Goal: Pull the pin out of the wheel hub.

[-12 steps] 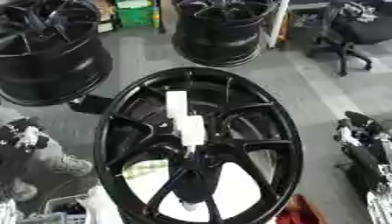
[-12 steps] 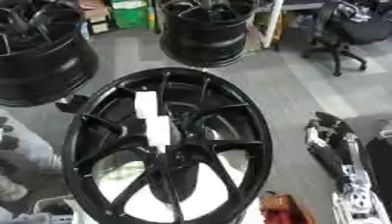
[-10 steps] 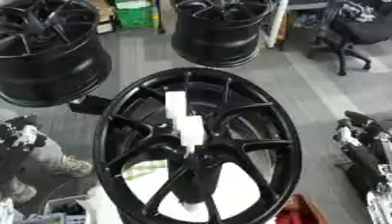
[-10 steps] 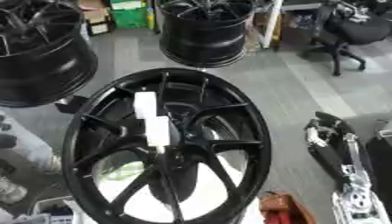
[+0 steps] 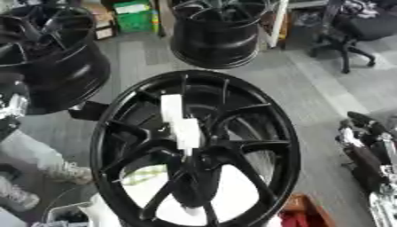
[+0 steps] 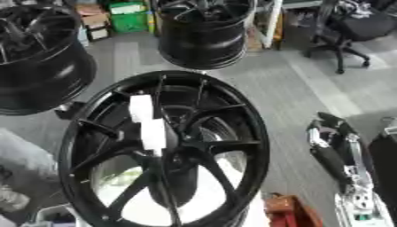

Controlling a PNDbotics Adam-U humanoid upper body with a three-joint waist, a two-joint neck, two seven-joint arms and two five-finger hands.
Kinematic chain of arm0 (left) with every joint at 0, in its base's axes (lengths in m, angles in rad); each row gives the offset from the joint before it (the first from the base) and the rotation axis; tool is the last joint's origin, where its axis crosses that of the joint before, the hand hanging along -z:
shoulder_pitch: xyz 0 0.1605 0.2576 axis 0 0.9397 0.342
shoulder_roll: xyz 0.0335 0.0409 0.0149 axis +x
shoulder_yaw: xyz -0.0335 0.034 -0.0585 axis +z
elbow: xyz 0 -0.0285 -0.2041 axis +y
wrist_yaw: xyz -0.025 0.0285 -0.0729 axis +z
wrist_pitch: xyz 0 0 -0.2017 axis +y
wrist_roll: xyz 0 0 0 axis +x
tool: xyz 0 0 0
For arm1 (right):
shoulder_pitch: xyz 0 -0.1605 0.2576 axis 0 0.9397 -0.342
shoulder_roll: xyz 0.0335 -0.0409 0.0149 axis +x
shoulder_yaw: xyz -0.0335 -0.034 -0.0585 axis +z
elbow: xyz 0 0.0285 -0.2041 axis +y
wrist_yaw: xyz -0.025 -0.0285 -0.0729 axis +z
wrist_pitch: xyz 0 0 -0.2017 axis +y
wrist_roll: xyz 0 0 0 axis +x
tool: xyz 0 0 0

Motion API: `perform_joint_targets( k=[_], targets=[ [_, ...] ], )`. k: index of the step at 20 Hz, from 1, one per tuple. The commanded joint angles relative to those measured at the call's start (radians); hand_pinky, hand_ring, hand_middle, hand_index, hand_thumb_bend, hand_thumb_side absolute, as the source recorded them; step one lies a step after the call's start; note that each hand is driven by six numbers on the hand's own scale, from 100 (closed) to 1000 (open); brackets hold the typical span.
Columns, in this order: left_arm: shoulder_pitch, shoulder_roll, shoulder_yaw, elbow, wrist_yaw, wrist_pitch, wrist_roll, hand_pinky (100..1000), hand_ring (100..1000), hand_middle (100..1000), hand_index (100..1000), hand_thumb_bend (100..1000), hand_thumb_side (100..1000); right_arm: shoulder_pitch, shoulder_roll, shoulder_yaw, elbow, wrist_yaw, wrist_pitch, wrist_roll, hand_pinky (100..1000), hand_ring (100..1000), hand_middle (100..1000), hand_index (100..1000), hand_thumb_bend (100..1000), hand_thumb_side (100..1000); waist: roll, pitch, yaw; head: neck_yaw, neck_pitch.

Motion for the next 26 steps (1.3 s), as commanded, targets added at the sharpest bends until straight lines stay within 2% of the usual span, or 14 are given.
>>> perform_joint_targets(
  k=[1,4,7,9,12,15,17,21,26],
  targets=[
    [-0.07,0.112,-0.073,-0.004,-0.054,-0.043,-0.052,661,599,655,777,147,395,-0.006,-0.033,-0.007,-0.013,0.009,0.0,0.001,640,526,644,785,100,347,0.007,-0.01,-0.005,-0.003,0.005],
    [-0.154,0.196,-0.157,0.051,-0.106,-0.094,-0.104,679,616,679,790,163,384,-0.005,-0.042,-0.004,-0.012,0.011,0.0,0.003,640,525,644,785,100,346,0.017,-0.016,-0.015,0.002,0.005],
    [-0.238,0.281,-0.242,0.115,-0.158,-0.146,-0.156,703,642,721,812,215,342,-0.006,-0.051,0.004,-0.011,0.012,-0.001,0.01,640,526,644,785,100,347,0.026,-0.02,-0.031,0.012,0.005],
    [-0.289,0.336,-0.297,0.15,-0.189,-0.18,-0.19,707,641,719,809,226,336,-0.008,-0.054,0.008,-0.01,0.011,-0.001,0.014,640,525,644,785,100,347,0.029,-0.021,-0.044,0.018,0.005],
    [-0.339,0.424,-0.385,0.17,-0.195,-0.234,-0.244,707,634,717,809,239,332,-0.011,-0.054,0.012,-0.008,0.009,-0.001,0.019,640,525,644,785,100,347,0.028,-0.023,-0.057,0.025,0.005],
    [-0.379,0.504,-0.472,0.164,-0.18,-0.287,-0.298,700,618,701,808,299,353,-0.012,-0.052,0.014,-0.005,0.008,-0.001,0.021,640,525,644,785,100,347,0.026,-0.025,-0.066,0.034,0.005],
    [-0.418,0.504,-0.525,0.18,-0.186,-0.32,-0.33,690,612,698,810,316,354,-0.01,-0.053,0.015,-0.004,0.007,-0.001,0.021,640,525,644,785,100,347,0.025,-0.028,-0.065,0.032,0.005],
    [-0.515,0.441,-0.619,0.236,-0.23,-0.382,-0.393,656,571,687,812,347,357,-0.001,-0.052,0.012,-0.001,0.007,-0.002,0.02,640,525,644,785,100,347,0.024,-0.037,-0.051,0.024,0.005],
    [-0.625,0.358,-0.636,0.319,-0.277,-0.455,-0.476,649,558,698,823,424,424,0.006,-0.051,0.008,0.001,0.008,-0.001,0.015,640,525,644,784,100,346,0.023,-0.042,-0.037,0.017,0.005]
  ],
)
